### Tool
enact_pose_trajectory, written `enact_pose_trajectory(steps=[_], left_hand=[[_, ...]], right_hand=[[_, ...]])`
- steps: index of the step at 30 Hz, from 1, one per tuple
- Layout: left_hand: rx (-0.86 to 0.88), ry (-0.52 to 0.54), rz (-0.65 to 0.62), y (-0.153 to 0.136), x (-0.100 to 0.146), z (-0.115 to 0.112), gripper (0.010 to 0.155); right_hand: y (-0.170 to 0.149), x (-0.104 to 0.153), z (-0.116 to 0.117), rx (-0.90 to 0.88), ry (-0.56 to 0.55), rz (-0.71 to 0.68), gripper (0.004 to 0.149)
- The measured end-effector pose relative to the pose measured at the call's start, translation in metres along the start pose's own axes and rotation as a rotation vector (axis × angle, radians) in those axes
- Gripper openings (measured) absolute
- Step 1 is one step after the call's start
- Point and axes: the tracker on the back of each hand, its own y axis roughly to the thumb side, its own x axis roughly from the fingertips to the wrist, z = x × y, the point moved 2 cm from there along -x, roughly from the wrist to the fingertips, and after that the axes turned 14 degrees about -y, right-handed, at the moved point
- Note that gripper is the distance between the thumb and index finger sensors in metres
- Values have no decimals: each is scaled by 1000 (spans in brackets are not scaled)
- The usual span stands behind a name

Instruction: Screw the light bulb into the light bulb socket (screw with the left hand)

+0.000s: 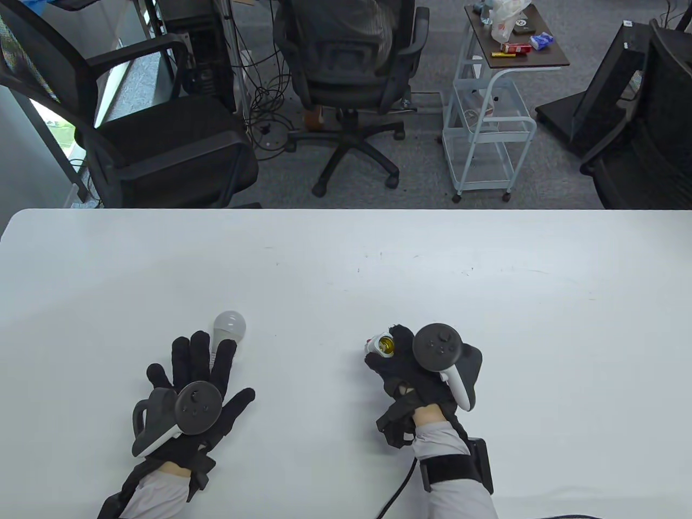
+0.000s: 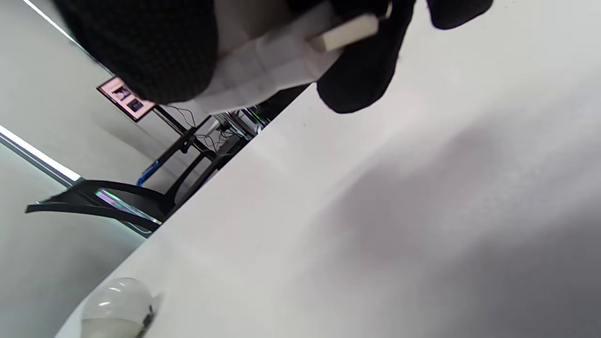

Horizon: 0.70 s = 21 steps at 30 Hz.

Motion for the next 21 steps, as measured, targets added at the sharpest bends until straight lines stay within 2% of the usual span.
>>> enact_pose_trajectory(steps=[5, 11, 16, 21], left_hand=[[18, 26, 4, -2, 2, 0, 84], [52, -30, 79, -9, -12, -5, 87], [78, -85, 180, -17, -36, 4, 90], [37, -155, 303, -24, -72, 25, 91]], right_hand=[[-14, 17, 3, -61, -94, -44, 71], [-8, 23, 7, -38, -57, -110, 68], [-3, 24, 9, -52, -47, -139, 67], [-9, 22, 4, -103, -48, -108, 67]])
